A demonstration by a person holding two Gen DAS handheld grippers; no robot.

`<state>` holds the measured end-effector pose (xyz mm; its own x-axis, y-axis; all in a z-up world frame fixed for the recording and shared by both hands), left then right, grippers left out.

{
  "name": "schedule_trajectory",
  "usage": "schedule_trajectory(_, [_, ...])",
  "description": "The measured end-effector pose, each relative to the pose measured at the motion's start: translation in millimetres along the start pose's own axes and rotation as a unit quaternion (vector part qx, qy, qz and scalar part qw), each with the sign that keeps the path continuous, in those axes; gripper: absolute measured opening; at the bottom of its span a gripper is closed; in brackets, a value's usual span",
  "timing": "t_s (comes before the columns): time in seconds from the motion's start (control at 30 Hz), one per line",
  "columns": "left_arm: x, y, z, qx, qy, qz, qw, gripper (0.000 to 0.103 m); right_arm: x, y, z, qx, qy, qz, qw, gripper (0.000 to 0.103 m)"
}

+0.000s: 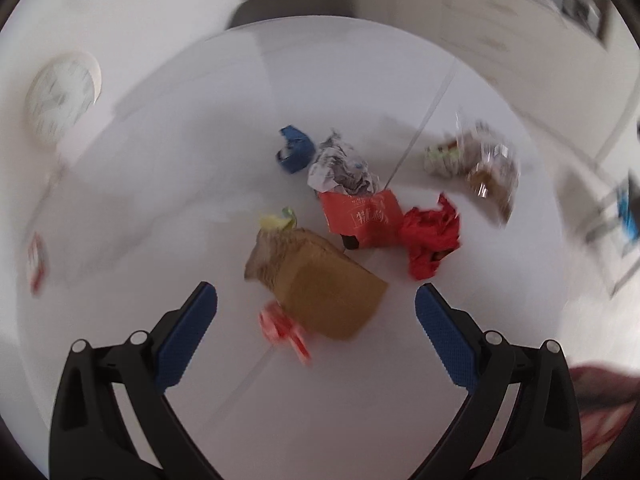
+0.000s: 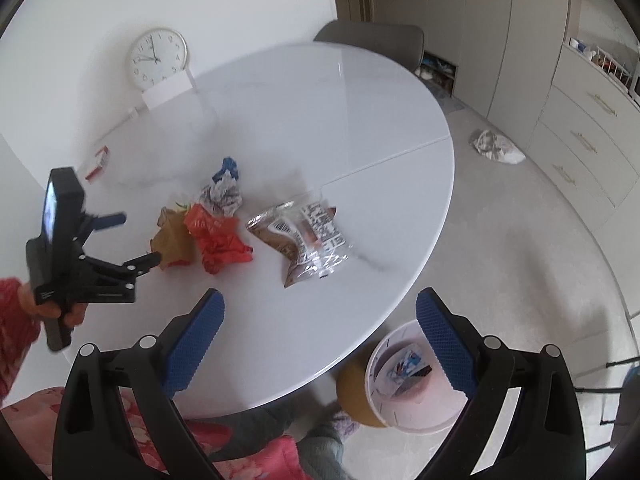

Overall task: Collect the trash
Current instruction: 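Grasp the brown paper bag with the left gripper while the right grasps the red wrapper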

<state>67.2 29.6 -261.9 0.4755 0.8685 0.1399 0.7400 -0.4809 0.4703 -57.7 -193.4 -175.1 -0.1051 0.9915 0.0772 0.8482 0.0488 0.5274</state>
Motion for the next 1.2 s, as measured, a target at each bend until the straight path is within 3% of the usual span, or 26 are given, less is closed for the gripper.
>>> schedule_trajectory(0.2, [-11.5, -0.1, 30.1, 0.002, 0.009, 0.146, 0.9893, 0.095, 8.9, -8.7, 15.4, 0.037, -0.01, 0.017, 0.999, 0.096])
schedule_trajectory(0.37, [-16.4, 3.5, 45.3, 0.0, -0.013, 0.185, 0.9827, 0.095, 16.5, -13.9, 27.9, 0.06, -0.011, 0.044, 0.997, 0.096])
schedule_trajectory(0.5, [-12.8, 7.8, 49.8, -0.004, -0.042, 0.182, 0.9823, 0.085, 24.1, -13.2, 37.6, 0.07, -0.008, 0.052, 0.996, 0.096])
schedule_trajectory(0.6, [-7.3, 9.8, 51.0, 0.003, -0.068, 0.166, 0.9838, 0.068, 33.4, -9.9, 47.6, 0.075, 0.002, 0.046, 0.996, 0.096])
schedule_trajectory(0.73, [1.9, 14.3, 48.1, 0.002, -0.092, 0.135, 0.9866, 0.056, 53.4, -2.1, 64.3, 0.075, 0.029, 0.024, 0.996, 0.088])
schedule_trajectory(0.97, [28.1, 27.2, 29.9, -0.011, -0.142, 0.013, 0.9897, 0.047, 85.6, 14.2, 106.8, 0.077, 0.074, 0.008, 0.994, 0.074])
schedule_trajectory(1.2, [43.8, 33.7, 18.1, -0.027, -0.155, -0.052, 0.9861, 0.045, 98.7, 27.0, 151.2, 0.087, 0.097, 0.1, 0.986, 0.073])
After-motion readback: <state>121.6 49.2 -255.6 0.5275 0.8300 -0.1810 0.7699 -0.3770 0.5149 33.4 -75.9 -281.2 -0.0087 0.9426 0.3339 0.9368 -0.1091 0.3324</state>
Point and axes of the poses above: each gripper's, at about its wrist camera, not at the fingertips, and z roughly the way its jaws point, x to its left, y to its top, the point moved 10 cm from there along z, roughly the way its jaws point, and after that the axes turned 7 degrees about -z, right-handed, at the moved point
